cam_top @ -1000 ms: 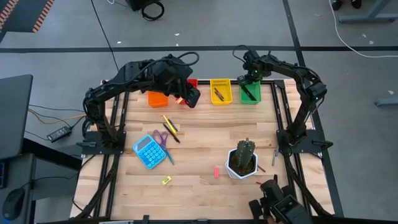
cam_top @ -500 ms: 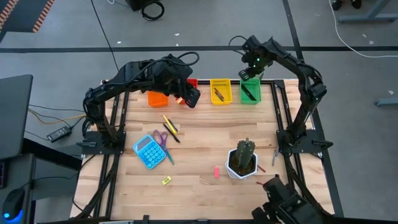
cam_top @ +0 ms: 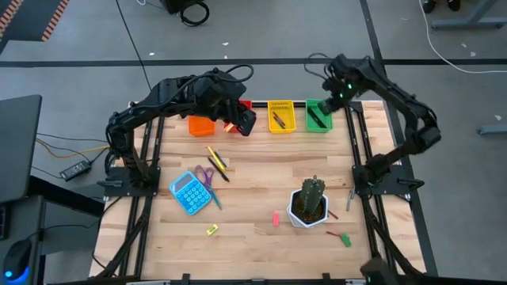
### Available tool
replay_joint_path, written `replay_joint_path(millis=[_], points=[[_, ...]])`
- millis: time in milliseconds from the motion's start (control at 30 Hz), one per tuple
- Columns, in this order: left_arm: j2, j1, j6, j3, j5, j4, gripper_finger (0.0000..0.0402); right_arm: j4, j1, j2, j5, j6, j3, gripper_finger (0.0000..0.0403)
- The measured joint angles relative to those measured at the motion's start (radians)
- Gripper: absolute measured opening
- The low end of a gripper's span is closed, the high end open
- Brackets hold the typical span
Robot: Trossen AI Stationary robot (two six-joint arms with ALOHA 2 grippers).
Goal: Sort crayons/erasers/pens/pencils in bins
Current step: Put the black pen into the green bin
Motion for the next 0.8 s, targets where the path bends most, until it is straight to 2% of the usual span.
replay_joint_path(millis=[167,267,433,633,800], points=[[0.0,0.0,0.034,0.0,0.0,0.0,0.0013,0.007,0.084,-0.157,-0.002,0.087,-0.177,0.0102],[0.0,0.0,0.056,0.0,-0.034,-0.03,0.0023,0.025,0.137,-0.24,-0.014,0.168,-0.256,0.0102],[0.002,0.031,-0.067,-0.013,-0.076,-0.158,0.0045,0.038,0.22,-0.342,-0.027,0.318,-0.323,0.0102],[0.002,0.06,-0.242,-0.12,-0.11,-0.354,0.0105,0.088,0.324,-0.409,-0.027,0.437,-0.33,0.0102],[0.003,0.063,-0.382,-0.304,-0.112,-0.363,0.0171,0.126,0.386,-0.417,-0.027,0.466,-0.33,0.0102]])
